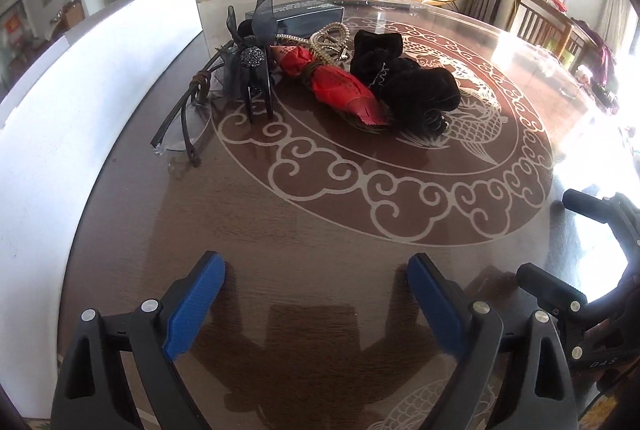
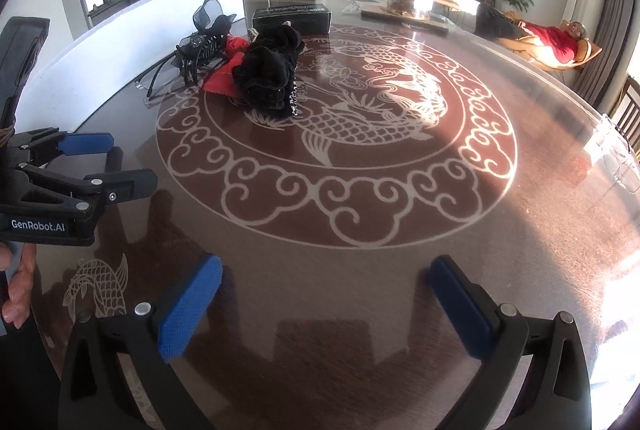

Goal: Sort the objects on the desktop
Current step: 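Move both tools back over the items on the table, then grasp the black velvet pouch with the right tool while the left tool grasps the red wrapped packet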

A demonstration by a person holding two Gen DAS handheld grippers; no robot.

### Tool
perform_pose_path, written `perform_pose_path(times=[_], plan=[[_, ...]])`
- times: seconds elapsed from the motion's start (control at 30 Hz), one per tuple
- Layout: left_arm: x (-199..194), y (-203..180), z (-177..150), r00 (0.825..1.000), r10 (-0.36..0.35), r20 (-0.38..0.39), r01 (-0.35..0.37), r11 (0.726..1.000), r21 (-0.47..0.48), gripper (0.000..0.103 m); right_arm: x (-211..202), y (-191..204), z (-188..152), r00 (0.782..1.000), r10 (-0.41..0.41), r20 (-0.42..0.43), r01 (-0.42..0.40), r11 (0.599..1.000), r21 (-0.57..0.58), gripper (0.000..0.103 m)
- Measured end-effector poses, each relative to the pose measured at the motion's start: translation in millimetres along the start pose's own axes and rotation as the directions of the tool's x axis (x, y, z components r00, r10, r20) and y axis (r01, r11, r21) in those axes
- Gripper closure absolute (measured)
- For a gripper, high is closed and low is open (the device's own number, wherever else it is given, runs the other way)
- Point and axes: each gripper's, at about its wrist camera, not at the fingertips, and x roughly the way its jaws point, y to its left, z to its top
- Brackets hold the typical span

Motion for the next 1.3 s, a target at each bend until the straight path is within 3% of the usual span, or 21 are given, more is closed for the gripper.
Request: perform_pose_path(times=[0.07,0.13,0.37,0.43,0.6,0.67,0.7,0.8,0.87,0.9,1.0,1.1,1.17,1.3], plan=[[-2,2,-4,1.000,-0.002,0.025,0.002,1.000,-0.008,0.009,0,0,0,1.000,0.000,0.001,0.000,1.000,0.000,0.000],[-2,4,-7,1.000,0.011,0.027,-0.010,1.000,-0.019,0.000,1,0,-1,1.000,0.000,0.001,0.000,1.000,0.001,0.000],[-2,8,-7,0.999,0.013,0.032,-0.012,1.000,-0.029,0.000,7,1,7,1.000,0.023,-0.005,-0.023,0.999,-0.029,0.000],[-2,9,-7,0.999,0.010,0.034,-0.009,0.999,-0.032,0.000,14,2,22,0.998,0.057,-0.015,-0.058,0.998,-0.033,0.002],[-3,11,-8,0.999,0.011,0.039,-0.009,0.999,-0.046,0.000,12,2,81,0.986,0.132,0.105,-0.135,0.990,0.029,0.007],[-2,11,-8,0.999,0.017,0.037,-0.016,0.999,-0.041,0.000,21,8,107,0.984,0.137,0.111,-0.140,0.990,0.018,0.007],[-2,11,-8,0.999,0.019,0.036,-0.017,0.999,-0.039,0.000,30,12,119,0.985,0.138,0.100,-0.139,0.990,0.005,0.010],[-2,12,-7,0.999,0.010,0.040,-0.008,0.999,-0.045,0.000,64,20,143,0.992,0.126,0.009,-0.126,0.992,-0.020,0.035],[-2,13,-6,0.999,0.002,0.044,0.000,0.999,-0.052,0.000,82,20,147,0.987,0.152,-0.050,-0.153,0.988,-0.001,0.055],[-2,13,-6,0.999,0.000,0.045,0.002,0.999,-0.053,0.000,87,19,146,0.984,0.166,-0.065,-0.166,0.986,0.007,0.070],[-2,14,-6,0.999,-0.001,0.047,0.003,0.998,-0.056,0.000,80,33,137,0.969,0.235,-0.071,-0.238,0.970,-0.044,0.070],[-1,14,-5,0.999,-0.004,0.047,0.007,0.998,-0.058,0.000,62,65,114,0.948,0.299,-0.112,-0.316,0.928,-0.195,0.070],[-1,15,-5,0.999,-0.007,0.048,0.010,0.998,-0.060,0.000,52,66,104,0.953,0.286,-0.102,-0.301,0.933,-0.198,0.070],[-1,15,-4,0.999,-0.013,0.052,0.017,0.998,-0.065,0.000,35,31,85,0.982,0.178,-0.056,-0.183,0.978,-0.102,0.070]])
